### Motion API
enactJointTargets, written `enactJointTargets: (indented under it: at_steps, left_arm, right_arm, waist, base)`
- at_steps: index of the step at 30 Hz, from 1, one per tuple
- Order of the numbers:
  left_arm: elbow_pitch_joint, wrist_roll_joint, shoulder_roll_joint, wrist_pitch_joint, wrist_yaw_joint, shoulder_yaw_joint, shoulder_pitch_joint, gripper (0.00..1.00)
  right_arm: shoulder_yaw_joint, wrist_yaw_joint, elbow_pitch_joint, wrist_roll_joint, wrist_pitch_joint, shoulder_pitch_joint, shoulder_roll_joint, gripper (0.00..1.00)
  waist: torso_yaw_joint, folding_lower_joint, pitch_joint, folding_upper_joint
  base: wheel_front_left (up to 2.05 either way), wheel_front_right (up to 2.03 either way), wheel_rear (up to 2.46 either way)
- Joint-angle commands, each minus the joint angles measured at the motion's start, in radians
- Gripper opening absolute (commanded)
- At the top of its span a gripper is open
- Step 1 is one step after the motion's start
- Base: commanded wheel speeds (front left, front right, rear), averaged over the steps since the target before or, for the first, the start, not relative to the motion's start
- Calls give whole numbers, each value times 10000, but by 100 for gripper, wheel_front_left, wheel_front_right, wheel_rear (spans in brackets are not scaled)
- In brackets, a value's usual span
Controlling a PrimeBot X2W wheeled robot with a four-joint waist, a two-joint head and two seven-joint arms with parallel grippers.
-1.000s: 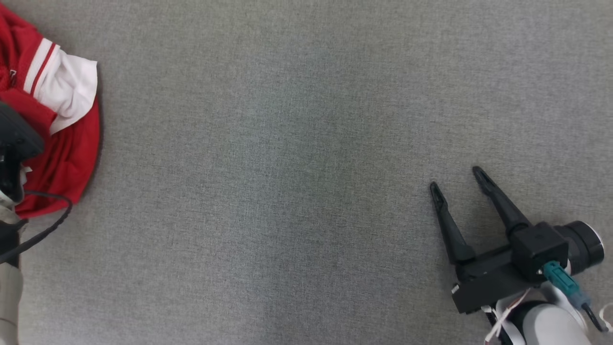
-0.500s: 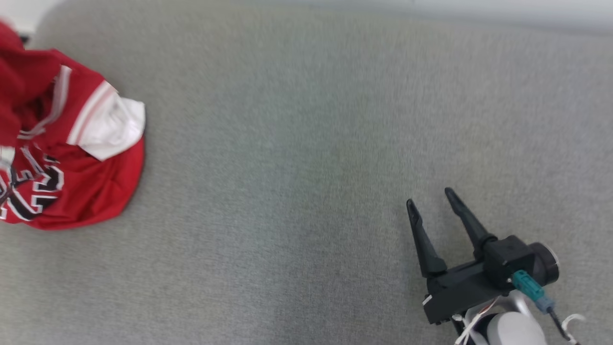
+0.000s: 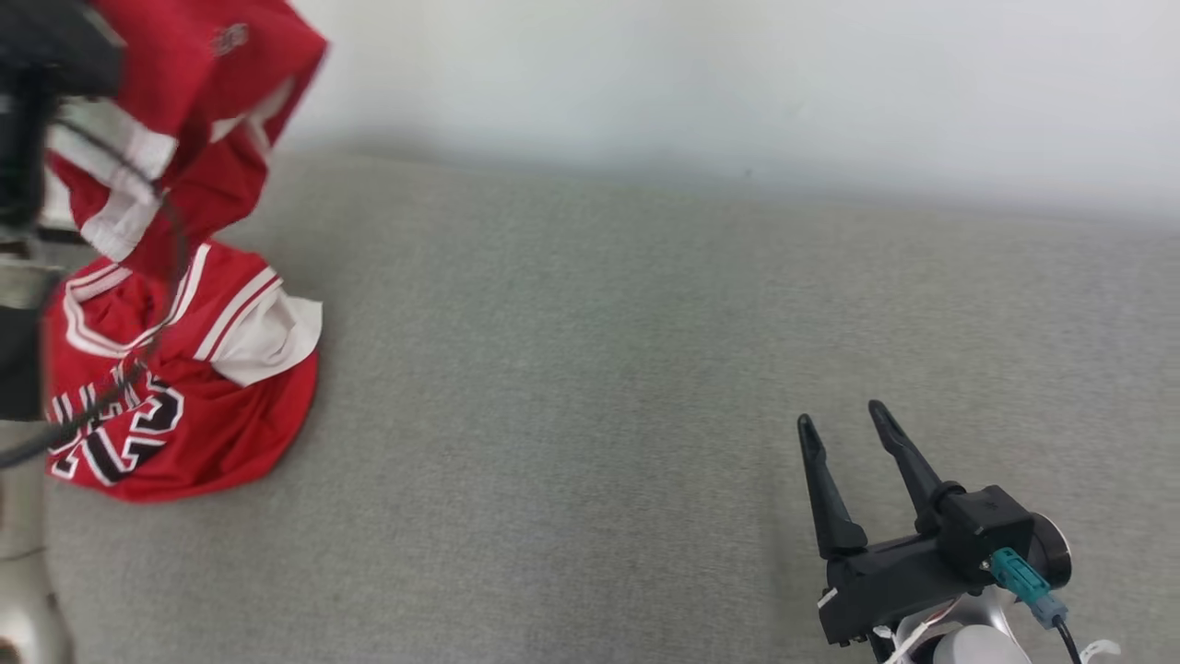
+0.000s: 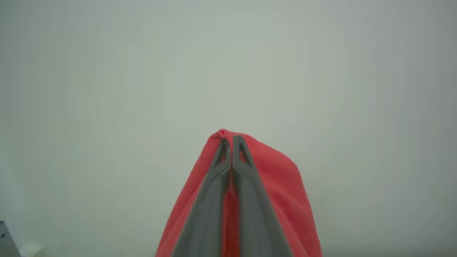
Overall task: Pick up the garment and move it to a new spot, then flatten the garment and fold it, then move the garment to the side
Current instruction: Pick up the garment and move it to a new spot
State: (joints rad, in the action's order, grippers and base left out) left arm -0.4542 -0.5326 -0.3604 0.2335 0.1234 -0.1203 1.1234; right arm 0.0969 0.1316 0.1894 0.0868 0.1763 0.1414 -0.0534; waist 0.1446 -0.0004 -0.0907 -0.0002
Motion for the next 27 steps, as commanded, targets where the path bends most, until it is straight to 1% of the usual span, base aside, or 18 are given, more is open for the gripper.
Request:
enactJointTargets:
  at_steps: [1, 8, 12, 14, 15, 17, 20, 24, 25, 27]
  left_arm:
    - [187, -96, 180, 67, 7, -83, -310, 0]
    - [2006, -793, 1184, 231, 3, -659, -1369, 0]
    - [2685, -791, 1551, 224, -189, -990, -2252, 0]
    - [2879, -591, 1544, 112, -315, -1128, -2643, 0]
    - [2919, -614, 1652, 47, -383, -1167, -2861, 0]
    - [2921, -420, 1682, -94, -494, -1297, -3250, 0]
    - [2611, -362, 1831, -296, -550, -1513, -3871, 0]
    - [1863, -291, 1969, -668, -567, -1751, -4616, 0]
    - [1863, -291, 1969, -668, -567, -1751, -4616, 0]
    - [1297, -151, 2028, -880, -569, -1927, -4926, 0]
  right_arm:
    - [-44, -17, 26, -9, 8, -109, 4, 100]
    - [-145, -18, -216, -150, -148, -106, 27, 100]
    - [-125, -18, -314, -105, -219, -109, 32, 100]
    - [-70, -18, -359, -45, -232, -107, 28, 100]
    - [-90, -18, -382, -15, -224, -123, 30, 100]
    - [-101, -18, -411, 70, -201, -134, 33, 100]
    - [-118, -18, -417, 141, -142, -125, 40, 100]
    - [10, -18, -399, 241, -77, -43, 40, 100]
    - [10, -18, -399, 241, -77, -43, 40, 100]
    - [69, -18, -356, 282, -47, 33, 41, 100]
  waist:
    - [-681, 4, 378, 2]
    - [-2320, 4, 256, 2]
    - [-3284, 4, 16, 2]
    - [-3731, 4, -149, 2]
    - [-3913, 4, -229, 2]
    - [-4267, 4, -409, 2]
    - [-4614, 4, -650, 2]
    - [-4891, 4, -940, 2]
    - [-4891, 4, -940, 2]
    - [-4953, 4, -1062, 2]
  base:
    - [0, 0, 0]
    - [0, 0, 0]
    - [0, 0, 0]
    - [0, 0, 0]
    - [0, 0, 0]
    - [0, 0, 0]
    - [0, 0, 0]
    - [0, 0, 0]
    - [0, 0, 0]
    - [0, 0, 0]
